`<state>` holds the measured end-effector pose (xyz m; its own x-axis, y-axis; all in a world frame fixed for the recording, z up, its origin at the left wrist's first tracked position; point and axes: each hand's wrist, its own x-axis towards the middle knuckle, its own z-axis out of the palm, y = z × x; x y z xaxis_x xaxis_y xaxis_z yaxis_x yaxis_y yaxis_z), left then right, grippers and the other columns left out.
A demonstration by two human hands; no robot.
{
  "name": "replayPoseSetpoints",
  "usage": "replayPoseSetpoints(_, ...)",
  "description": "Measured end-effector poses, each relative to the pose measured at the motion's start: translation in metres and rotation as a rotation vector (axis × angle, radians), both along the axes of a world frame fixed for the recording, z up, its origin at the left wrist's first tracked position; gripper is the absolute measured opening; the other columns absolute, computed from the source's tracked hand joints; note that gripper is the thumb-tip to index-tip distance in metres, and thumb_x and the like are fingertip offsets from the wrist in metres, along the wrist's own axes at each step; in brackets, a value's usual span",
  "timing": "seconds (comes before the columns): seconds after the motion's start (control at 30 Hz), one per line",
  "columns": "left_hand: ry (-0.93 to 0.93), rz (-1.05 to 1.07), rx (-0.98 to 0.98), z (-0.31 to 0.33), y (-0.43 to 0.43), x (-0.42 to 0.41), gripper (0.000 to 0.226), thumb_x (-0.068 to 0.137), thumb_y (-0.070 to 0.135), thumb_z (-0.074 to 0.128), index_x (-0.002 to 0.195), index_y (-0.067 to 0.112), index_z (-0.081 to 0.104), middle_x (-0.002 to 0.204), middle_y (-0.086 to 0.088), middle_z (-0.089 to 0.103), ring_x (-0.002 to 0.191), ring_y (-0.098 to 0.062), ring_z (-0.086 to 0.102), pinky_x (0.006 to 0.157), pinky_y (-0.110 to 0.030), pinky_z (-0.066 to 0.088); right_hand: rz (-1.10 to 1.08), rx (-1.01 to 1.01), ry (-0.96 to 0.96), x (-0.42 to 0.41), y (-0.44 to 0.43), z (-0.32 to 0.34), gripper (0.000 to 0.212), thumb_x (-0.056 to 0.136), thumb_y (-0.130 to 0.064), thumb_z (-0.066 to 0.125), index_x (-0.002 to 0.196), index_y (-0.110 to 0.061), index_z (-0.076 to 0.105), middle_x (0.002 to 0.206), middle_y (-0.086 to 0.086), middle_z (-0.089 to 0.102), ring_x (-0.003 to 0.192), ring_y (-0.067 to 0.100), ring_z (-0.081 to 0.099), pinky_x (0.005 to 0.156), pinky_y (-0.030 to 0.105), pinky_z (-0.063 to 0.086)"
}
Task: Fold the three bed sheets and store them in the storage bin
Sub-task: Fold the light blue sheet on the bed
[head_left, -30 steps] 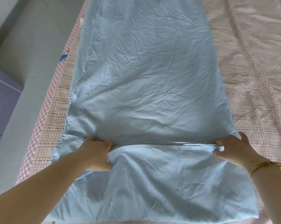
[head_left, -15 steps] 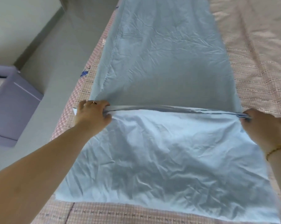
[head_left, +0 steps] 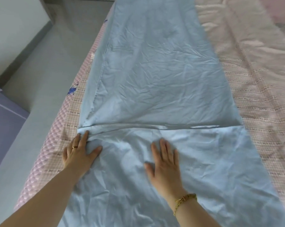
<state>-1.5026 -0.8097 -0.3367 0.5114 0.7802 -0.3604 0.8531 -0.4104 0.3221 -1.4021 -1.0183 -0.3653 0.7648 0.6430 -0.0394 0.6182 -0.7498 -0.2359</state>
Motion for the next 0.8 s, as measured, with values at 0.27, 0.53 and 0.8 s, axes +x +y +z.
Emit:
replayPoseSetpoints(0.27, -0.265, 0.117, -0.449, 0.006, 0.075, -0.002, 0.067, 0.064, 0.030, 0.079, 0.119, 0.004, 0.051, 0.092, -0.012, 0.054, 0.075, -0.023, 0.054, 0.048, -0.018, 0.047, -0.263, -0.171, 0.022, -0.016, 0.050, 0.008, 0.061, 0.078, -0.031, 0.032, 0.130, -0.005, 0.051, 0.140, 0.019, 0.042, 0.130, 0.035, 0.041, 0.111, 0.038, 0.006)
replayPoseSetpoints(0.53, -0.334, -0.021, -0.974, 0.025, 0.118, -0.020, 0.018, 0.091, 0.012, 0.052, 0.104, 0.024, 0.047, 0.086, 0.006, 0.054, 0.070, -0.003, 0.054, 0.055, -0.015, 0.045, -0.637, -0.261, 0.176, -0.049, 0.105, 0.015, 0.064, 0.090, -0.024, 0.015, 0.145, -0.002, -0.010, 0.155, 0.013, -0.012, 0.144, 0.024, -0.010, 0.115, 0.032, -0.006)
replayPoseSetpoints(0.8, -0.410, -0.168, -0.781, 0.033, 0.152, -0.011, 0.013, 0.092, 0.013, 0.052, 0.093, 0.026, 0.054, 0.095, 0.000, 0.060, 0.082, -0.015, 0.058, 0.076, -0.030, 0.049, -0.683, -0.293, 0.121, -0.048, 0.109, 0.009, 0.060, 0.098, -0.015, 0.024, 0.145, -0.007, -0.012, 0.155, 0.007, -0.015, 0.143, 0.019, -0.012, 0.113, 0.028, -0.011)
